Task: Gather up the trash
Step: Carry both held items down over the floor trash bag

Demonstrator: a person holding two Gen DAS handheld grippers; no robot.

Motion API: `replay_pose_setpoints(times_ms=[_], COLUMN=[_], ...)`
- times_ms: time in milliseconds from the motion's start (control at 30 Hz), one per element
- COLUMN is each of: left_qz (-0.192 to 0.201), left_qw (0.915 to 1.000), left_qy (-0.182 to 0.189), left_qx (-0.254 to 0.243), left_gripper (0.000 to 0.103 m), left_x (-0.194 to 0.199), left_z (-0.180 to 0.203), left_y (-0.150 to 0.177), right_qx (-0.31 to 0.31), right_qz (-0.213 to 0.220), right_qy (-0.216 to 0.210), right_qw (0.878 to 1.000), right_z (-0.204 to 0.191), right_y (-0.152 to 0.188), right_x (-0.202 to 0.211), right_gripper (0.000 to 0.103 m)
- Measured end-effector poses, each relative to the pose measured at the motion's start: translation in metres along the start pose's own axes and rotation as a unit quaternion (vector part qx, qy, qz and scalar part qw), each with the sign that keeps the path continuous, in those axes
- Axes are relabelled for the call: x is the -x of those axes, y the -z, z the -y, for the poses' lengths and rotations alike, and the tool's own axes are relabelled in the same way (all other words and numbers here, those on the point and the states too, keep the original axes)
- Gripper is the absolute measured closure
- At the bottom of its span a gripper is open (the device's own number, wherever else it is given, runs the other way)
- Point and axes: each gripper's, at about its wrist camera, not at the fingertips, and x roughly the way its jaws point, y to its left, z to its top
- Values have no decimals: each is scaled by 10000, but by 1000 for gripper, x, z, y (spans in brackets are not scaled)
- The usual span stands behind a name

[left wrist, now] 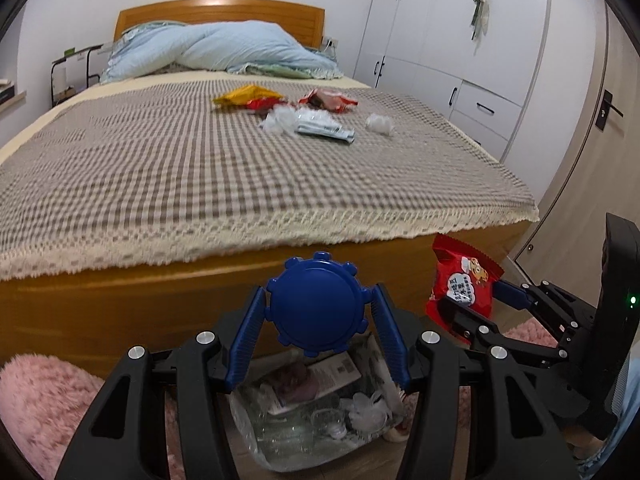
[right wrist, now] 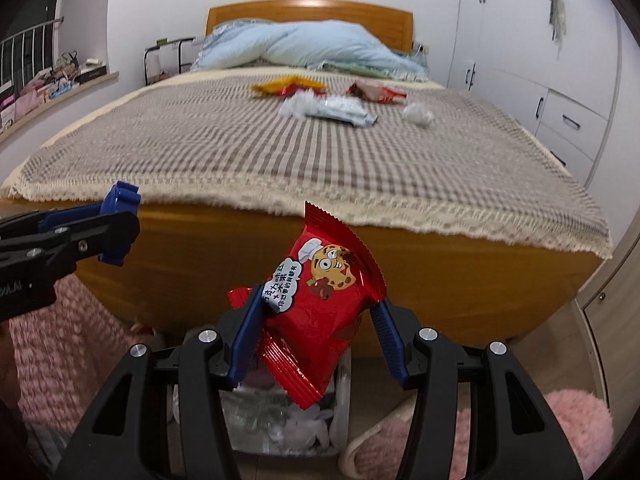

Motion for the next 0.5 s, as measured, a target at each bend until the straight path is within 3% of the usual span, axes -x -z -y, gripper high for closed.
replay_pose_setpoints(times_ms=[500], left_qz=[-967], left_qw=[9953], left_qy=[38], left_qx=[18], left_gripper=[51], left_x=[-50], left_z=[-12], left_y=[42], right_qx=[176], right_qz=[-960], right_qy=[-160], right_qw=[9951], right_z=[-14], right_y=[29], right_x=[-39], right_gripper=[51])
